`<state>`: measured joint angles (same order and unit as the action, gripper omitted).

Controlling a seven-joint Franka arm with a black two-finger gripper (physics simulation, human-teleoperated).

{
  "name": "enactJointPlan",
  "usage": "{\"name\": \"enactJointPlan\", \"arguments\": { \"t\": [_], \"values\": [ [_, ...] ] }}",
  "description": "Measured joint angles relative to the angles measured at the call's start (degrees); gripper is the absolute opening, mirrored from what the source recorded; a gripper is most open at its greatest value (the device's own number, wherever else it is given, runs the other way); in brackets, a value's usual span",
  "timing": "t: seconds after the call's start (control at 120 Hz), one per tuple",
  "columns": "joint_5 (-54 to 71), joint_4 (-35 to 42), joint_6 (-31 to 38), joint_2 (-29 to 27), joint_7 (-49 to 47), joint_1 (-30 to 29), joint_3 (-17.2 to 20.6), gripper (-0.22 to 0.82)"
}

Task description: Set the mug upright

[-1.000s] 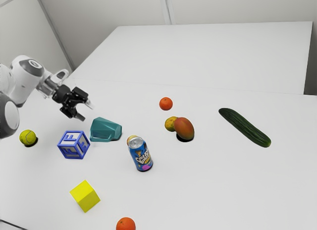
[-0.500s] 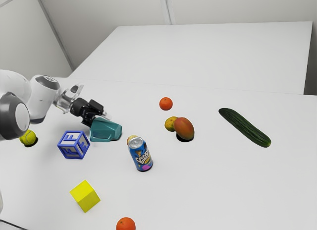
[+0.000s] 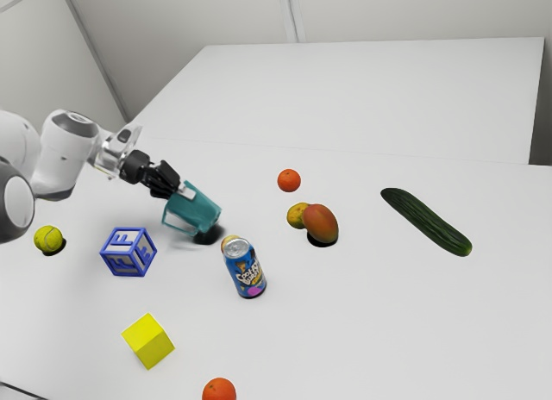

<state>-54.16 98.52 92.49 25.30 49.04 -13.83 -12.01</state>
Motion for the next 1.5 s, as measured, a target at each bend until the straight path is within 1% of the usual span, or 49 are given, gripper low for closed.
{"name": "enactJointPlan", "arguments": {
  "t": [0.067, 0.133, 0.242, 0.383, 0.5, 0.608, 0.825, 0.942, 1.083, 1.117, 1.15, 1.283, 1.342, 1.417, 1.5],
  "values": [
    [2.8, 0.5, 1.0, -2.7, -0.7, 1.6, 0.0, -0.15],
    [8.3, 0.7, 2.7, -5.0, -2.0, 3.4, 0.1, -0.16],
    [21.9, 0.7, 7.1, -8.0, -5.4, 4.8, 3.2, -0.17],
    [38.8, 1.0, 12.8, -9.5, -10.8, 6.8, 6.2, -0.17],
    [47.2, 5.4, 18.6, -10.8, -15.0, 7.1, 8.7, -0.17],
    [51.5, 11.6, 25.7, -13.3, -18.3, 7.3, 9.9, -0.17],
    [55.6, 20.1, 38.3, -15.8, -24.0, 7.6, 10.7, -0.18],
    [55.9, 22.0, 42.6, -16.2, -26.8, 7.9, 10.9, -0.18],
    [55.6, 22.9, 45.4, -16.0, -29.6, 7.9, 11.1, -0.17],
    [55.5, 23.0, 45.8, -16.0, -30.1, 7.9, 11.1, -0.15],
    [55.3, 23.1, 46.2, -15.9, -30.5, 7.9, 11.1, -0.10],
    [54.8, 23.2, 47.0, -16.0, -32.0, 7.9, 11.2, 0.18],
    [54.6, 23.2, 47.2, -16.2, -32.5, 7.8, 11.3, 0.28],
    [54.5, 23.2, 47.0, -17.8, -33.1, 7.8, 11.9, 0.38],
    [54.5, 22.9, 45.8, -21.0, -33.7, 7.9, 12.9, 0.45]
  ]
}}
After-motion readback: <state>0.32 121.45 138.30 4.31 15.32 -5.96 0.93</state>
